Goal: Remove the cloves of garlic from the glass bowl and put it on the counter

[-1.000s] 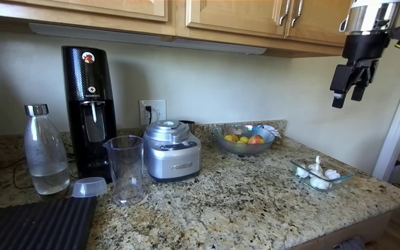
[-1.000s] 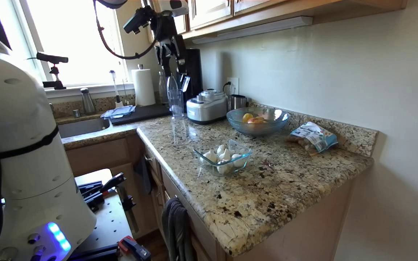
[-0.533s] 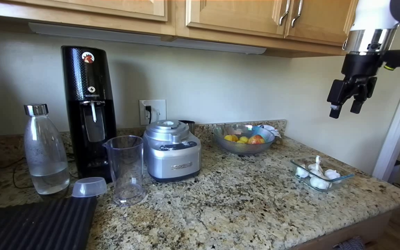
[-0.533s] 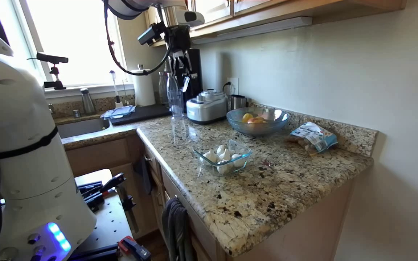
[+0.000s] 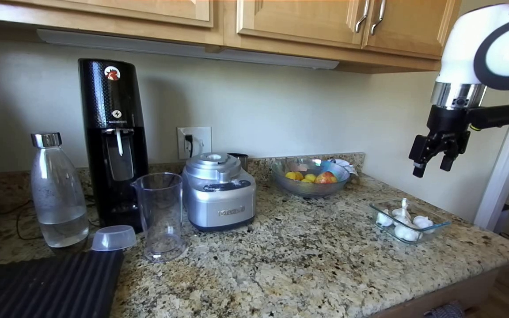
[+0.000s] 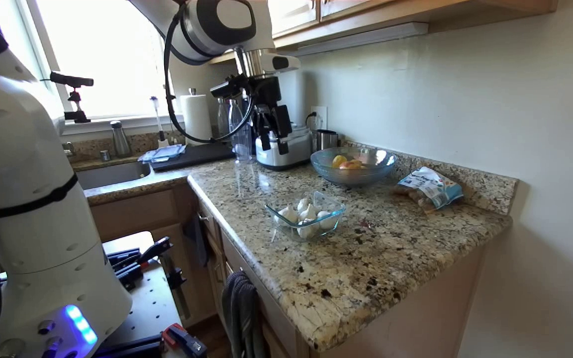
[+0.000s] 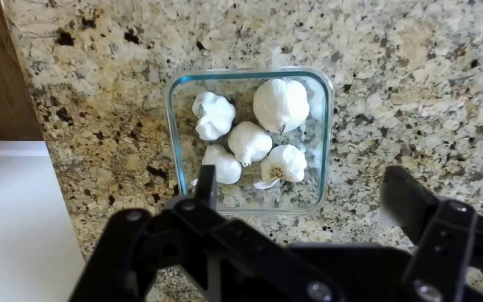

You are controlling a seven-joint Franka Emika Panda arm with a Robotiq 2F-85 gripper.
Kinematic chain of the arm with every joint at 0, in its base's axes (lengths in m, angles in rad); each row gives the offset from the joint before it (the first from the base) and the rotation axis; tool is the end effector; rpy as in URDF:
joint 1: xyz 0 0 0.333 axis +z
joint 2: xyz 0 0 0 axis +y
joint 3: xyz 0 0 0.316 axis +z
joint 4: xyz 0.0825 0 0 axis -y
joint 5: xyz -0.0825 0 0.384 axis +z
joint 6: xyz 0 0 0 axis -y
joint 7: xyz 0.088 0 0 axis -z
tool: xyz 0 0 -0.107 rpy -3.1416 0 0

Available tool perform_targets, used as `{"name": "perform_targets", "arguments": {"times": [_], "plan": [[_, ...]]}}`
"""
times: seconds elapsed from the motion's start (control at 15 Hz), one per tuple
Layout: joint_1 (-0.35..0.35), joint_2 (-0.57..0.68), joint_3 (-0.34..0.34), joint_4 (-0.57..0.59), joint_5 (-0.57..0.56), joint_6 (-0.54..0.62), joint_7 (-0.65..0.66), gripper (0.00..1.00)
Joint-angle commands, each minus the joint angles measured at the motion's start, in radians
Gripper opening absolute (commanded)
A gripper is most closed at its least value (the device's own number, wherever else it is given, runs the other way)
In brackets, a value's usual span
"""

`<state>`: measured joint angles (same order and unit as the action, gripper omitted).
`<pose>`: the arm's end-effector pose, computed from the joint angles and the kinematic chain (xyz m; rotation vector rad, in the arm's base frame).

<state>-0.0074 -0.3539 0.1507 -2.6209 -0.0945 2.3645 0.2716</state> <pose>0.4098 0.0563 0.3756 3.0344 -0.1073 0.1743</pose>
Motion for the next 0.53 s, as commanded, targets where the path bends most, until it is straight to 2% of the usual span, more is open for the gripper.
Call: {"name": "perform_targets", "arguments": {"times": [0.0, 0.2, 0.33, 0.47], "plan": [[-0.038, 0.051, 0.006, -0.034, -0.064, 0.093, 0.103, 1.00], [-0.049, 0.078, 0.005, -0.042, -0.092, 0.122, 0.188, 1.00], [-0.027, 0.086, -0.006, -0.019, -0.075, 0.085, 0.146, 1.00], [-0.028, 0.089, -0.006, -0.019, -0.077, 0.085, 0.158, 1.00]]}}
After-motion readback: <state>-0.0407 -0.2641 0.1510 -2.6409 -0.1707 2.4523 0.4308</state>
